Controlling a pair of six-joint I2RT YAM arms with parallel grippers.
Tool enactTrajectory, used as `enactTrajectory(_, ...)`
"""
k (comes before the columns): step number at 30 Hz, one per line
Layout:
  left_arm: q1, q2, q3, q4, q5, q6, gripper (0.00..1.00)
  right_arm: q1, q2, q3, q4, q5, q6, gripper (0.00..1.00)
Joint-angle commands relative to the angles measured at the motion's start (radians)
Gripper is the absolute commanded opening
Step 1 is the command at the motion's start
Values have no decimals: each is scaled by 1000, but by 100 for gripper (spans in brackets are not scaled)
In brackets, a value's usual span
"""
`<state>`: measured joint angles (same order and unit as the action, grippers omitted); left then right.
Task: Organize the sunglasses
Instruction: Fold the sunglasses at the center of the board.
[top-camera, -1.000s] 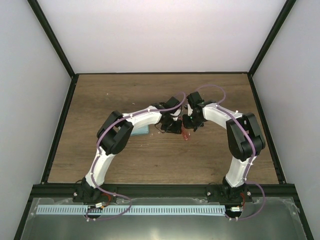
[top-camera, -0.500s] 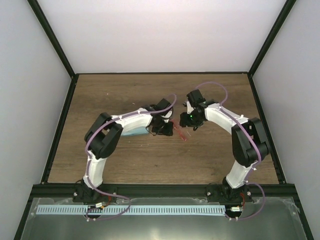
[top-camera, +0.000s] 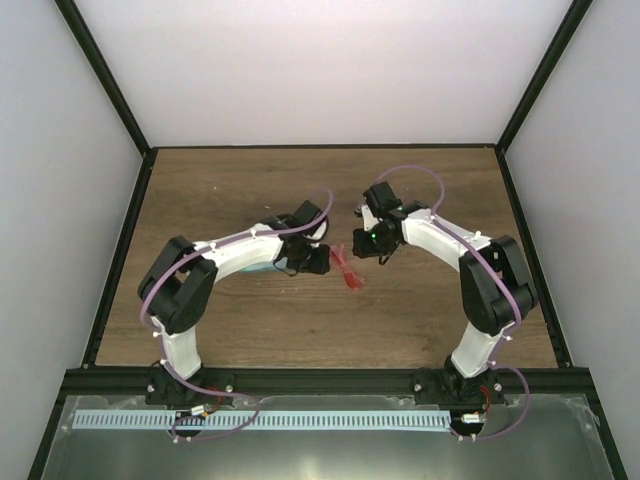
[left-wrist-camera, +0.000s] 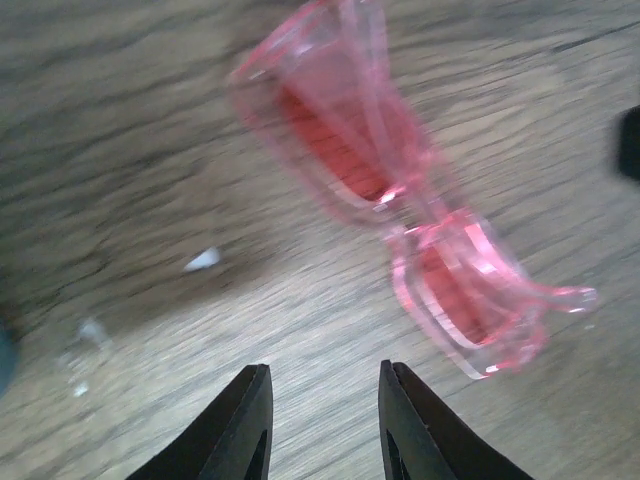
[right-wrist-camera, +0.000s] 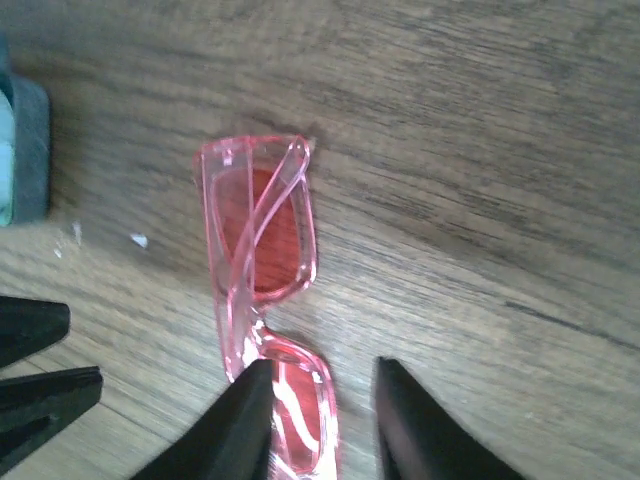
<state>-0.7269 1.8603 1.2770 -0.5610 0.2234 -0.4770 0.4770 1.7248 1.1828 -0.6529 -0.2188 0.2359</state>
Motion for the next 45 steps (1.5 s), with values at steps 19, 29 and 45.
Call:
enactTrajectory(19,143,-244,-227,55,-35,-63,31,-1,58,-115,288,-479,91,1)
enactTrajectory(29,142,-250,-212,28,-39,-41,31,-32,101,-173,360,-556,46,1)
enactTrajectory(45,142,-245,-182,5,-40,-23,31,-142,251,-175,441,-862,24,1)
